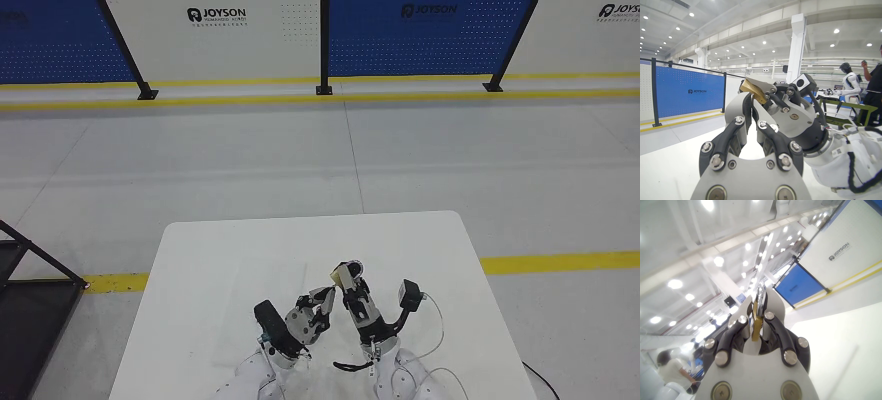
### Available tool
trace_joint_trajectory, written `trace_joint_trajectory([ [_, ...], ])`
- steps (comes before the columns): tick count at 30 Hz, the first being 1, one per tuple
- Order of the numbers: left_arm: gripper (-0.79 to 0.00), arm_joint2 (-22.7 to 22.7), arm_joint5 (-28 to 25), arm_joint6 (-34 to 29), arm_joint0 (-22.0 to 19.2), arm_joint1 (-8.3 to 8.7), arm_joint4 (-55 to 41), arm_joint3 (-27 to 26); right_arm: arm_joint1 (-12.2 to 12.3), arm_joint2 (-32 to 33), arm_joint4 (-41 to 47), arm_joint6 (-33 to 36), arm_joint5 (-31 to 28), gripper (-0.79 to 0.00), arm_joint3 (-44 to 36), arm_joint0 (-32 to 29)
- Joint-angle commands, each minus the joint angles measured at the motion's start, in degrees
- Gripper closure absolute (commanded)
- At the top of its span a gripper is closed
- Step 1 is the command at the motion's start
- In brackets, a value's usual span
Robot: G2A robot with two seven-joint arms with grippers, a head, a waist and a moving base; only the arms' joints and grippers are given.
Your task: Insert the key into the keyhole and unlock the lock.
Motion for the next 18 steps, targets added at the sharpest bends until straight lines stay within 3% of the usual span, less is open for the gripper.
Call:
trace_joint_trajectory([
  [1,0.0,0.17,1.08,0.72,-0.1,-0.01,0.39,0.24,-0.01,-0.02,0.06,0.03,0.05,0.0,0.0,0.01],
  [18,0.0,0.75,13.59,4.31,-1.31,0.14,8.02,1.42,-0.02,-0.15,0.06,0.17,0.28,0.0,-0.05,-0.01],
])
